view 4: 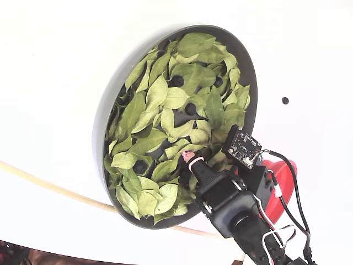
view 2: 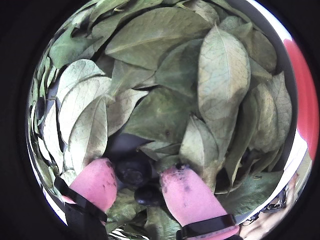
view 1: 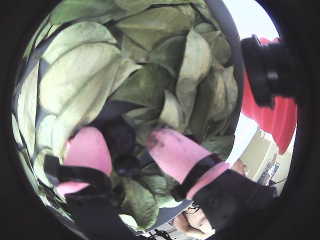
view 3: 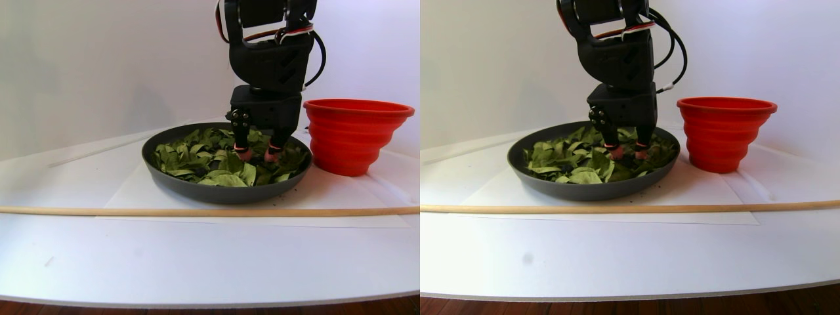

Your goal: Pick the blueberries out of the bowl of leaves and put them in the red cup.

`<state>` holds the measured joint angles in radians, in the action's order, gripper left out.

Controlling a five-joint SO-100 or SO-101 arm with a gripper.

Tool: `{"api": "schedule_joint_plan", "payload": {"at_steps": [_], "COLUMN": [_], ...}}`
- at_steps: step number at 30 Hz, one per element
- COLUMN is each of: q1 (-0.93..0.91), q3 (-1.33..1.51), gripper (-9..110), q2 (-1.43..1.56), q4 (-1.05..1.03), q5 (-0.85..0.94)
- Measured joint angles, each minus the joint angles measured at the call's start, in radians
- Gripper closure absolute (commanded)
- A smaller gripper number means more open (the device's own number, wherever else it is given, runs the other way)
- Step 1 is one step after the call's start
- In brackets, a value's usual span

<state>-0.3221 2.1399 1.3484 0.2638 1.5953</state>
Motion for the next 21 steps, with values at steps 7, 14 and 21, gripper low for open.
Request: {"api": "schedule_joint_plan", "payload": {"at_steps": [7, 14, 21], "q1": [0.0, 0.0, 0.0], "q3": [0.0, 0.026, 0.058], "gripper": [86, 87, 86], "q2": [-0.026, -0.043, -0.043], "q4": [0.02, 0.046, 0.046], "q5": [-0.002, -0.008, -0.035]}}
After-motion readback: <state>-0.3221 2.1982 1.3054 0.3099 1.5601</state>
